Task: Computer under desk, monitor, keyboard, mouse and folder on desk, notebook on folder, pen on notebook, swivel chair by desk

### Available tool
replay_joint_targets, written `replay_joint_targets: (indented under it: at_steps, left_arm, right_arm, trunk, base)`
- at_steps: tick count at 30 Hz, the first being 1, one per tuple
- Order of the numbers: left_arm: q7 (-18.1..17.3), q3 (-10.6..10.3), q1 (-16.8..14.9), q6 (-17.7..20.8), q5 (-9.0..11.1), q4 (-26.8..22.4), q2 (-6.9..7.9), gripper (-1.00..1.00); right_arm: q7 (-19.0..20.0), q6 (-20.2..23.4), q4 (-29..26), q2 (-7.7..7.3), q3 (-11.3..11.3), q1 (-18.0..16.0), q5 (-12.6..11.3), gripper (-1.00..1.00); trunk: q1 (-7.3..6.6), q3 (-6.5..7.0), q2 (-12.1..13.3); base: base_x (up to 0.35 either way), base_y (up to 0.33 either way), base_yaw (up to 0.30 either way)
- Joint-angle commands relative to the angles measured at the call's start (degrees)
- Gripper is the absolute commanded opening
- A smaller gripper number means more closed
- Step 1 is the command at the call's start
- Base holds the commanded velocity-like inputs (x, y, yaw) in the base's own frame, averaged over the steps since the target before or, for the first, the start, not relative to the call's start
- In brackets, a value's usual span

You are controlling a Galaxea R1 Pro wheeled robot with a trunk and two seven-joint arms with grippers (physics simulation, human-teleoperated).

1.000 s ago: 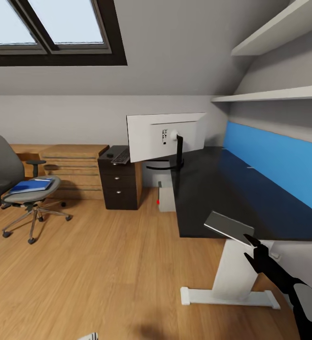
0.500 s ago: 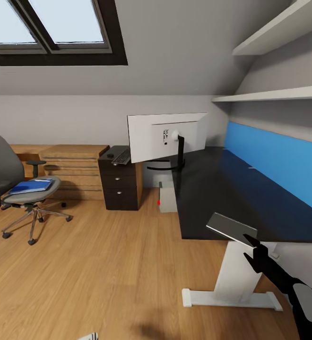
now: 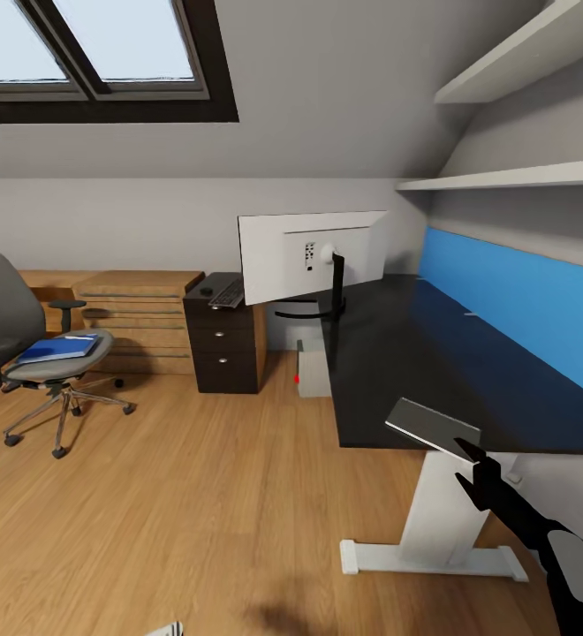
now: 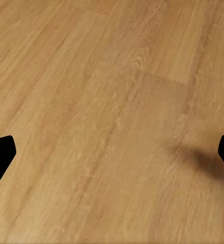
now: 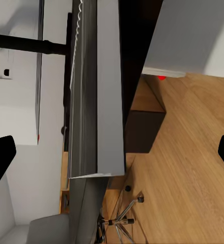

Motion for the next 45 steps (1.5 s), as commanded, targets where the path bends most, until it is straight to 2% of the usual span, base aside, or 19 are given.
replay_joint_targets:
  at_steps: [1,5,39,40,45]
  left_arm:
    - [0.0,0.0,0.0,-0.2,0.4,0.0,-0.03,1.0]
    - [0.0,0.0,0.0,-0.2,0.4,0.1,-0.08,1.0]
    - [0.0,-0.2,0.0,-0.2,0.5,3.1,-0.12,1.0]
    - [0.0,-0.2,0.0,-0.2,0.5,3.2,-0.12,1.0]
    - [0.0,-0.1,0.0,-0.1,0.5,3.2,-0.09,1.0]
  right_arm:
    - [0.2,0.4,0.0,0.01,-0.2,-0.1,0.0,1.0]
    - [0.2,0.3,0.0,0.01,-0.1,-0.1,0.0,1.0]
    - [0.3,-1.5,-0.6,0.01,-0.1,-0.1,0.3,1.0]
    - [0.3,-1.7,-0.6,-0.02,-0.1,-0.1,0.3,-1.0]
    - [0.2,-2.1,-0.6,-0.07,0.0,-0.1,0.4,-1.0]
  trunk:
    - [-0.01,-0.05,0.0]
    - [-0.67,0.48,1.2]
    - [-0.67,0.48,1.2]
    - [-0.67,0.48,1.2]
    - [-0.67,0.48,1.2]
  base:
    - [0.0,0.0,0.0]
    - [0.0,0.0,0.0]
    - [0.0,0.0,0.0]
    - [0.0,0.0,0.0]
    - [0.0,0.0,0.0]
